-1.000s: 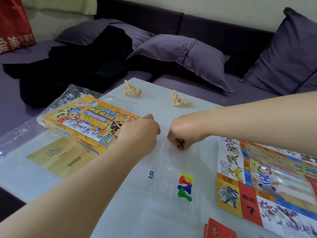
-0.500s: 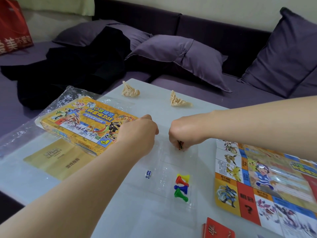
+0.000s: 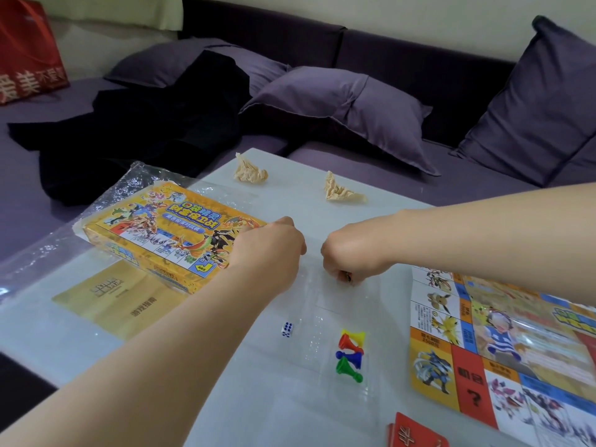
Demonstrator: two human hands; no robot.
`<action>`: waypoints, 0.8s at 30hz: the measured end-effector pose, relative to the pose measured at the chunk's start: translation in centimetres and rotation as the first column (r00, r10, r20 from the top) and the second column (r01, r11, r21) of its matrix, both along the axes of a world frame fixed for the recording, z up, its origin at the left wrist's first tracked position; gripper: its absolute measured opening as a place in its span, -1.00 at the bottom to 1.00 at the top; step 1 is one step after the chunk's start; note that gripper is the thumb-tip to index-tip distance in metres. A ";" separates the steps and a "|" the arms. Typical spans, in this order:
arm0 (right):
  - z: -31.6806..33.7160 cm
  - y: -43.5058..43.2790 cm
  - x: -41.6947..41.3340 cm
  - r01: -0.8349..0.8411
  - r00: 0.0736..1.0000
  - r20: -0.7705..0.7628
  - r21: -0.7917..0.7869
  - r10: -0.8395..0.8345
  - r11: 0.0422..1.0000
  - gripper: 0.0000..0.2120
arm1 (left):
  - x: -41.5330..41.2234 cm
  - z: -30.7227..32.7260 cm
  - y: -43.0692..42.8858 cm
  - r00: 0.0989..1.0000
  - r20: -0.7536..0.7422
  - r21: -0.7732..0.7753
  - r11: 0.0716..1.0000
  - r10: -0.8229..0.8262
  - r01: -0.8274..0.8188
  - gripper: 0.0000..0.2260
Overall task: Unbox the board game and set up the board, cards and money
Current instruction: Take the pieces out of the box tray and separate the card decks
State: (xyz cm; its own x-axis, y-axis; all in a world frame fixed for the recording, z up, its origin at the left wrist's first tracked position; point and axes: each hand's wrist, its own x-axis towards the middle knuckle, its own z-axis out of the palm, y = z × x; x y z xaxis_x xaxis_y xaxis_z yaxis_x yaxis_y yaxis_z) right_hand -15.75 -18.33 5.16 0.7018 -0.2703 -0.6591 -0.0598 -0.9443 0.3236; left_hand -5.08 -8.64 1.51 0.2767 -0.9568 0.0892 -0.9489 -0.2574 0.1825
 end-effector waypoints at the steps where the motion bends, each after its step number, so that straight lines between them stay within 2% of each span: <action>1: 0.0 0.0 0.0 -0.011 1.000 -0.008 -0.013 0.011 1.000 -0.82 | 0.0 0.0 0.0 1.000 0.005 -0.001 1.000 0.001 -0.001 -0.64; 11: 0.7 0.3 0.1 0.034 0.999 0.010 0.007 -0.034 0.999 -0.82 | 0.0 -0.1 0.0 0.999 0.038 0.011 0.999 -0.032 0.032 -0.65; 16: 1.2 -0.2 -0.9 0.130 0.971 0.192 0.084 -0.145 0.988 -0.84 | 0.0 -0.4 -0.4 0.991 0.104 0.019 0.997 -0.081 0.079 -0.68; 21: 3.2 -0.4 -3.1 0.261 0.814 0.459 0.259 -0.356 0.930 -0.90 | 0.0 -0.1 -0.2 0.987 0.086 0.025 0.990 -0.139 0.137 -0.63; 24: 5.0 0.9 -6.0 0.343 0.710 0.496 0.377 -0.501 0.860 -0.93 | -0.9 1.2 1.0 0.977 0.081 0.006 0.981 -0.196 0.196 -0.66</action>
